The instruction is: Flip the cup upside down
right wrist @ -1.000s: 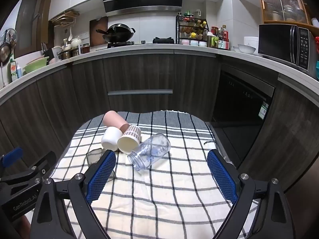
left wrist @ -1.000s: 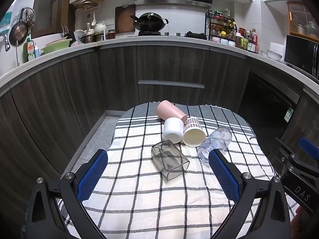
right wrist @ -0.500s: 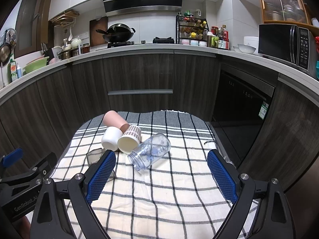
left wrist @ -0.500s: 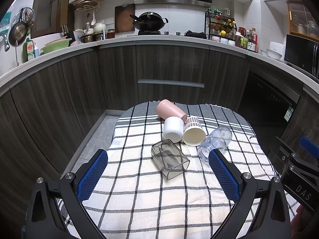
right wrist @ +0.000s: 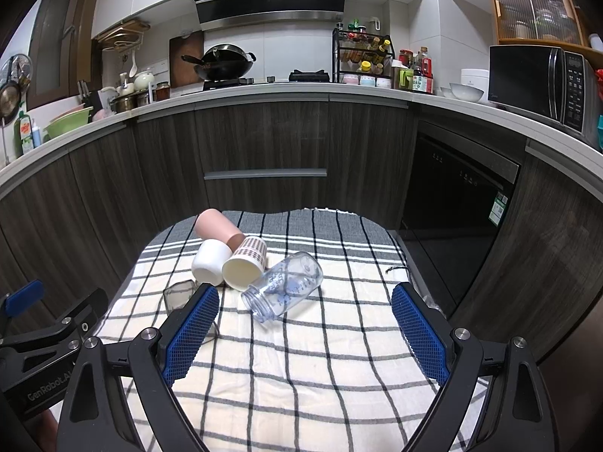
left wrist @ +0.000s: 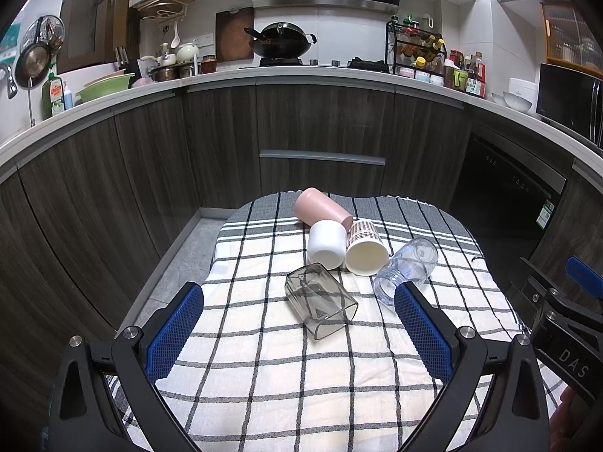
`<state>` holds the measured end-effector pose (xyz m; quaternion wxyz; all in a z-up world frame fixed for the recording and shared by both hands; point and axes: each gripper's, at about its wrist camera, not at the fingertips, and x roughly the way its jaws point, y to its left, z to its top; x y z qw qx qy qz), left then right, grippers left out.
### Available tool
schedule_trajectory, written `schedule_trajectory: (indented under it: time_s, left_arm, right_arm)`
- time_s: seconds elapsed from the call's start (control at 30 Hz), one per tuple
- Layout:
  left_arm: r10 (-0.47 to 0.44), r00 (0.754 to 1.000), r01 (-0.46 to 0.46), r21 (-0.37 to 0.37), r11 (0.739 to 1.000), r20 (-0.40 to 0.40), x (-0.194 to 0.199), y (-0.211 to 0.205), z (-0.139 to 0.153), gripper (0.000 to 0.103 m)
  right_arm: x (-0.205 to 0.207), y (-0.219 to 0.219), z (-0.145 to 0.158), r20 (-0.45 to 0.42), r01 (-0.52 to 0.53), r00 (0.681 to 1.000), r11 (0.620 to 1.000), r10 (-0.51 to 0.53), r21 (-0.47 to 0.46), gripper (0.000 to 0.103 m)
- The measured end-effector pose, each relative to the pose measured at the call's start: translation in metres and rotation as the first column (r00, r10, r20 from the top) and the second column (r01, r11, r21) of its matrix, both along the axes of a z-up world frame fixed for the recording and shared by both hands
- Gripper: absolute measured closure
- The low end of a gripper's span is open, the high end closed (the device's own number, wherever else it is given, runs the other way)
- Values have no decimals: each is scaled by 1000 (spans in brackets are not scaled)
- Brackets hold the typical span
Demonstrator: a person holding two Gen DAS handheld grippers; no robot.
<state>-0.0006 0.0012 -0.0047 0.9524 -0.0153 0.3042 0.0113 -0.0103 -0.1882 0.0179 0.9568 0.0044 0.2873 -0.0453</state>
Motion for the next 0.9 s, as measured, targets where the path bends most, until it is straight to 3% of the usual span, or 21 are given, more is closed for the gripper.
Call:
schedule_trajectory:
  time_s: [0.9]
  left_arm:
    - [35,998,-35,10,999,-43,16,6,-15,0]
  right_arm:
    - [12,7,-5,-20,-23,1000,1000,23,2,10]
